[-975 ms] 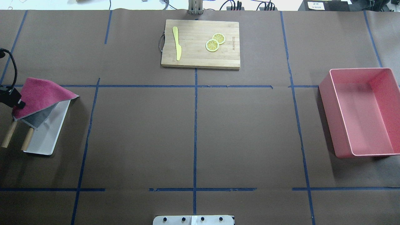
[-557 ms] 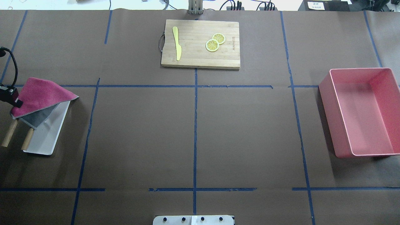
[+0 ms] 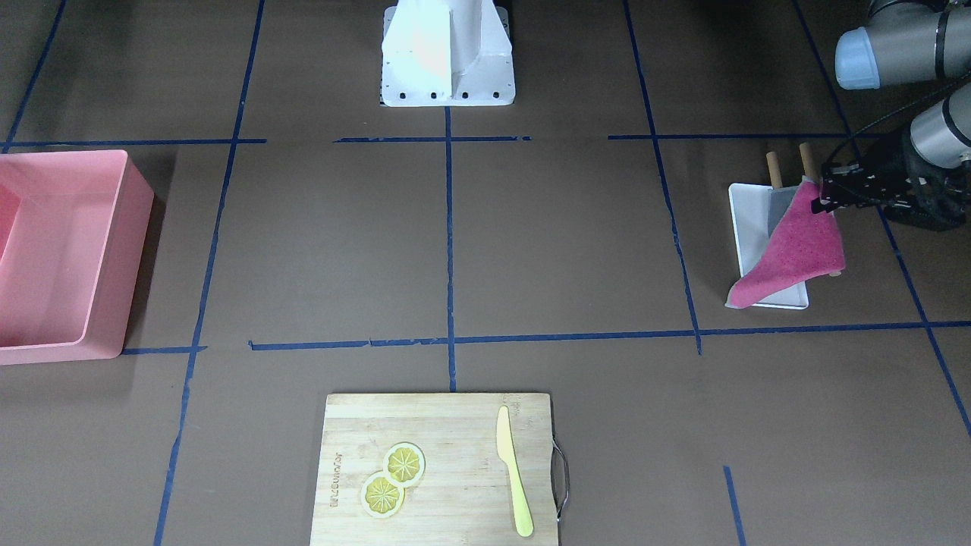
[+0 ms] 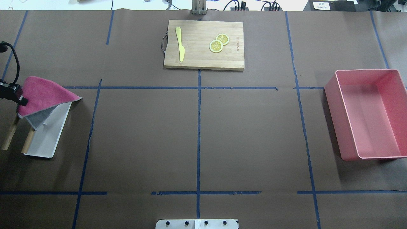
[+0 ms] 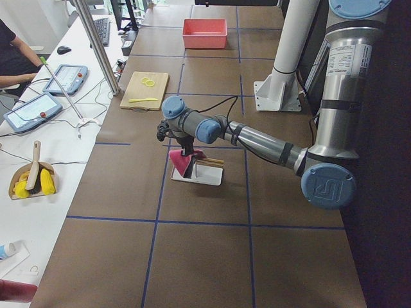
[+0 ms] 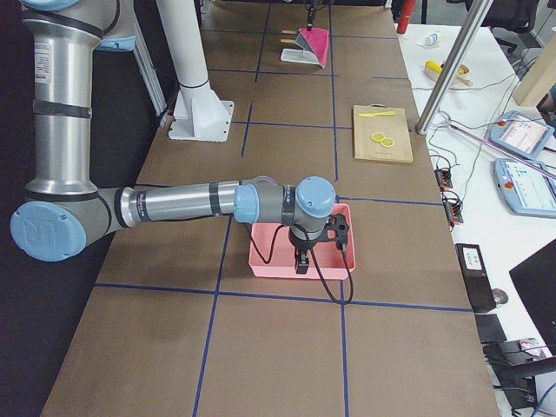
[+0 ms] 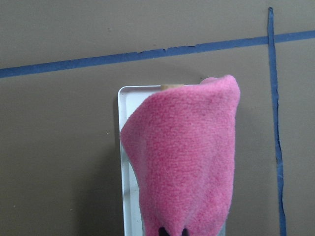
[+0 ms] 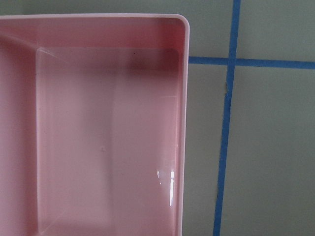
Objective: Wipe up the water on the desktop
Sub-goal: 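Lift the pink cloth toward the table center while the right gripper approaches, then grasp the pink cloth with the right gripper from the left gripper, then open the left gripper and withdraw it while the right lowers the cloth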
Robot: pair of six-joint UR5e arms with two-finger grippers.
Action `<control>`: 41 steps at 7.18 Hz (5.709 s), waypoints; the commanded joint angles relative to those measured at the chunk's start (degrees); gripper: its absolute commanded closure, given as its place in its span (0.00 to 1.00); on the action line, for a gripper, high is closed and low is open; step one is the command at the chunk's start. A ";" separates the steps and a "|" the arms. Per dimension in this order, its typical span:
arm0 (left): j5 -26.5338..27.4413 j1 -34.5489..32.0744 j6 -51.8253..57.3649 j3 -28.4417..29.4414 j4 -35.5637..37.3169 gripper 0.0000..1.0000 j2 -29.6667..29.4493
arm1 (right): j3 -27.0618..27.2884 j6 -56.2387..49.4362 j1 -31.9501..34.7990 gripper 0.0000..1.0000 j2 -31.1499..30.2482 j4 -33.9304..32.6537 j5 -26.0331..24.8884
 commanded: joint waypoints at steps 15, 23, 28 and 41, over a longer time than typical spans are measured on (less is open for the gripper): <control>16.86 27.09 -66.72 14.35 -1.49 1.00 -46.86 | 12.89 59.31 -58.38 0.01 21.61 41.16 -52.70; 18.39 30.01 -71.93 12.26 -1.50 1.00 -48.37 | 11.92 53.16 -67.99 0.04 27.25 33.34 -69.43; 12.15 29.92 -72.11 10.76 -1.23 1.00 -47.66 | 11.66 53.15 -72.03 0.04 27.16 33.60 -76.99; 12.23 27.12 -71.76 9.71 -1.41 0.05 -47.58 | 13.49 52.98 -74.67 1.00 22.60 33.17 -84.91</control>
